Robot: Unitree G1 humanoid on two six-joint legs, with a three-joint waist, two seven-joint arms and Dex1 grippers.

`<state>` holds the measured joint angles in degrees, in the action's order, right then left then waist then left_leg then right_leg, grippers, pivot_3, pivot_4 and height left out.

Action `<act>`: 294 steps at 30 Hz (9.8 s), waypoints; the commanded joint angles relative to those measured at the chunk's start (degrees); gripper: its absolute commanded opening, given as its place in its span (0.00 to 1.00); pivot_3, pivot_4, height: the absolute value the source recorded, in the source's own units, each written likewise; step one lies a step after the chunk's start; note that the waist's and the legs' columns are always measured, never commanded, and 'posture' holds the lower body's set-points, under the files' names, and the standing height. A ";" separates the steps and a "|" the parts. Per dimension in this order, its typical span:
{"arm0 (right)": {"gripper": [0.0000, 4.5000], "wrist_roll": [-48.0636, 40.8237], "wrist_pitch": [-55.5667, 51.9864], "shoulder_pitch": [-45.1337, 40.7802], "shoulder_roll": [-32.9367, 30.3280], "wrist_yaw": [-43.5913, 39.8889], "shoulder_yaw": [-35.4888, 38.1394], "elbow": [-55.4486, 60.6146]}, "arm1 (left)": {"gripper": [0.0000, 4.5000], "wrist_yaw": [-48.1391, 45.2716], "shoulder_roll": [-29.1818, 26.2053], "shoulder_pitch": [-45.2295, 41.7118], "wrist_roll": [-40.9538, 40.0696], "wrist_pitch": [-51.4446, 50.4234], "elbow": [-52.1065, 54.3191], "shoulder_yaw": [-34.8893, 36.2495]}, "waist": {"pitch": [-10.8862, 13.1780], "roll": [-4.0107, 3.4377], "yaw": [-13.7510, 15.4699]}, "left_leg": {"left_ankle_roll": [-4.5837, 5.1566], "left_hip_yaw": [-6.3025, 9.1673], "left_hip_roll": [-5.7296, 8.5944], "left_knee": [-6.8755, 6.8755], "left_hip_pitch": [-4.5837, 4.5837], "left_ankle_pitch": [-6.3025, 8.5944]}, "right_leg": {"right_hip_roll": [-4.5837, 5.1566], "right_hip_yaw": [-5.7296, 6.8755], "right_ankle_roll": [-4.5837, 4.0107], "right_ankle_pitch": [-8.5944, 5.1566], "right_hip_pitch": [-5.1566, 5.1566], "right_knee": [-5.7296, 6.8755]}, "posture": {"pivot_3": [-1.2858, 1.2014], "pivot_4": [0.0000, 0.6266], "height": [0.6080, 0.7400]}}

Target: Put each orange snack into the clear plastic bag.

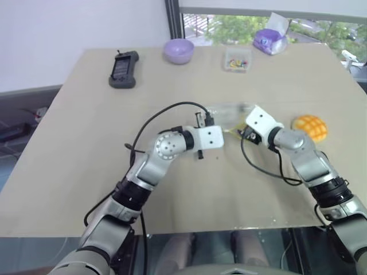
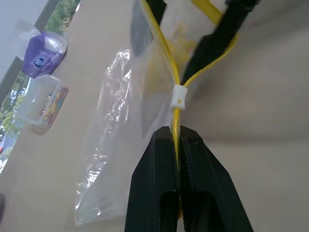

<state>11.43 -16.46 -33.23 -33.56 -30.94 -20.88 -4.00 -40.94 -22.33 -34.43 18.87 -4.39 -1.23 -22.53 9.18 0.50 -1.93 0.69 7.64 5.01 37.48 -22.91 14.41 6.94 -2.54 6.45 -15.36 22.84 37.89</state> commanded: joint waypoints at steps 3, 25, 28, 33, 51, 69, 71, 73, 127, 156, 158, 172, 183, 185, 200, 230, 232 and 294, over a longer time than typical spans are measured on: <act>0.97 4.44 9.27 -0.92 -1.23 -0.34 -0.66 -1.64 | 0.00 1.03 0.25 -1.51 -0.65 1.02 0.70 1.42 | 0.00 0.00 -0.42 | 0.00 0.00 -0.01 0.00 0.00 0.00 | -0.01 -0.01 0.00 0.00 0.00 0.01 | 0.52 0.24 1.00; 0.97 -21.48 -17.16 9.42 -12.26 -12.69 31.35 14.79 | 0.00 10.86 3.42 -0.20 3.41 -7.75 1.73 2.80 | 0.02 0.01 1.33 | 0.01 0.06 -0.03 0.07 0.00 0.00 | -0.01 0.01 0.00 0.00 -0.07 0.01 | 0.52 0.24 1.00; 0.97 -22.64 -23.59 10.82 -13.49 -10.97 34.99 10.72 | 0.00 11.35 4.33 -0.40 3.35 -8.75 1.81 2.73 | 0.02 0.02 1.33 | 0.01 0.03 -0.03 0.05 0.00 0.00 | -0.02 0.01 0.00 0.00 -0.06 0.00 | 0.52 0.24 1.00; 0.97 -22.83 -28.08 7.70 -11.90 -5.52 36.52 3.54 | 0.00 11.33 5.77 -0.02 3.67 -9.79 2.91 1.70 | 0.02 0.01 0.85 | 0.01 -0.11 -0.04 0.03 0.04 0.00 | -0.01 -0.11 0.00 0.00 -0.03 0.05 | 0.52 0.24 1.00; 0.97 -20.71 -31.68 -1.19 -9.94 -0.23 31.78 -17.58 | 0.00 11.02 4.88 0.61 4.49 -10.59 4.59 2.17 | 0.01 0.01 1.27 | 0.00 -0.11 -0.05 0.03 0.02 0.00 | 0.04 -0.11 0.00 0.00 -0.05 0.01 | 0.52 0.24 1.00; 0.30 -18.47 -33.18 -2.38 -9.96 -1.70 25.98 -20.93 | 0.00 11.62 4.67 1.42 4.84 -12.08 6.02 2.60 | -0.14 0.25 1.29 | 0.00 -0.01 -0.05 0.12 0.07 0.00 | 0.04 -0.01 0.00 0.01 -0.19 0.00 | 0.52 0.24 1.00; 0.12 -18.15 -32.97 -2.20 -10.00 -1.82 25.52 -20.36 | 0.00 11.56 4.58 1.53 4.80 -12.22 6.18 2.54 | -0.14 0.25 1.26 | 0.00 -0.01 -0.05 0.12 0.07 0.00 | 0.04 -0.01 0.00 0.00 -0.19 0.00 | 0.52 0.24 1.00; 0.01 -17.94 -32.76 -2.06 -9.90 -1.84 25.23 -19.95 | 0.00 11.57 4.58 1.46 4.76 -12.27 6.16 2.48 | -0.14 0.26 1.27 | 0.01 -0.01 -0.05 0.12 0.07 0.00 | 0.03 -0.01 0.00 0.00 -0.19 0.00 | 0.52 0.24 1.00; 0.00 -23.23 -29.21 -11.94 -2.97 -18.49 12.68 1.73 | 0.00 7.00 3.59 0.76 4.52 5.37 3.56 -2.82 | -0.02 0.09 1.28 | 0.01 -0.01 -0.03 0.08 -0.10 0.00 | 0.09 -0.03 0.00 0.01 0.03 -0.03 | 0.52 0.24 1.00; 0.75 -27.15 -28.82 -3.56 -2.71 -14.88 17.08 6.89 | 0.00 7.27 4.69 0.09 4.67 5.30 1.21 -1.71 | -0.05 0.04 0.69 | 0.00 -0.01 0.09 0.67 -0.93 0.00 | 0.04 -0.04 0.00 0.02 0.83 0.44 | 0.52 0.24 1.00; 0.75 -29.32 -29.37 -3.13 -4.48 -17.97 17.98 7.67 | 0.00 7.44 4.60 -0.18 4.66 5.35 0.79 -1.52 | -0.05 0.04 0.64 | 0.00 -0.01 0.08 0.69 -0.92 0.00 | 0.04 -0.05 0.00 0.02 0.83 0.49 | 0.52 0.24 1.00; 0.75 -25.60 -8.41 10.30 -28.33 -36.97 20.89 10.01 | 0.00 7.81 4.67 -0.15 4.49 5.11 0.49 -1.64 | -0.04 0.07 1.08 | 0.02 0.01 0.18 0.82 -0.91 0.01 | 0.10 0.01 0.02 0.02 0.71 0.48 | 0.52 0.24 1.00; 0.75 -8.71 3.82 5.53 -21.17 -23.59 13.35 2.68 | 0.00 7.31 4.85 -0.14 4.19 5.18 0.44 -1.70 | -0.04 0.07 1.10 | 0.01 -0.08 -0.01 0.84 -0.84 0.00 | 0.06 -0.07 0.02 0.02 0.73 0.60 | 0.52 0.24 1.00; 0.75 -7.40 4.02 3.72 -19.11 -21.64 13.02 2.35 | 0.00 7.29 4.91 -0.08 4.19 5.02 0.56 -1.67 | -0.04 0.07 1.17 | 0.01 -0.07 -0.01 0.86 -0.87 0.00 | 0.07 -0.07 0.02 0.02 0.74 0.60 | 0.52 0.24 1.00; 0.01 -4.90 7.26 1.57 -16.99 -21.58 12.45 -1.16 | 0.00 7.49 5.13 0.90 4.47 3.98 1.76 -1.74 | -0.04 0.07 1.15 | 0.00 -0.03 0.02 0.86 -0.88 0.00 | 0.06 -0.04 0.01 0.02 0.73 0.58 | 0.52 0.24 1.00; 0.13 -7.41 7.55 0.31 -22.61 -27.06 15.70 3.53 | 0.00 11.81 6.20 0.91 0.06 2.27 -0.08 2.77 | -0.03 0.06 1.12 | 0.00 -0.06 0.02 0.85 -0.90 0.00 | 0.07 -0.08 0.02 0.02 0.74 0.52 | 0.52 0.24 1.00; 0.31 -8.77 5.88 1.34 -23.80 -29.08 16.46 5.01 | 0.00 11.85 6.66 0.91 -0.10 1.60 0.51 2.63 | -0.04 0.05 1.16 | 0.01 -0.06 0.02 0.88 -0.90 0.00 | 0.07 -0.07 0.02 0.02 0.74 0.58 | 0.52 0.24 1.00; 0.01 -6.87 8.76 -4.73 -6.88 -28.69 6.42 12.88 | 0.00 6.50 5.89 2.89 -1.85 0.00 7.09 1.17 | -0.03 0.07 1.07 | 0.00 -0.01 0.00 0.90 -0.89 0.00 | 0.05 -0.05 0.01 0.02 0.74 0.61 | 0.52 0.24 1.00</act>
<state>4.50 -7.61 -37.59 -40.14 -59.68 -14.94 6.95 -34.67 -16.50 -31.23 16.87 -4.70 2.84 -21.32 9.15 0.57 -0.86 0.69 7.63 5.01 38.38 -23.80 14.41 7.00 -2.59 6.46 -15.34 23.58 38.49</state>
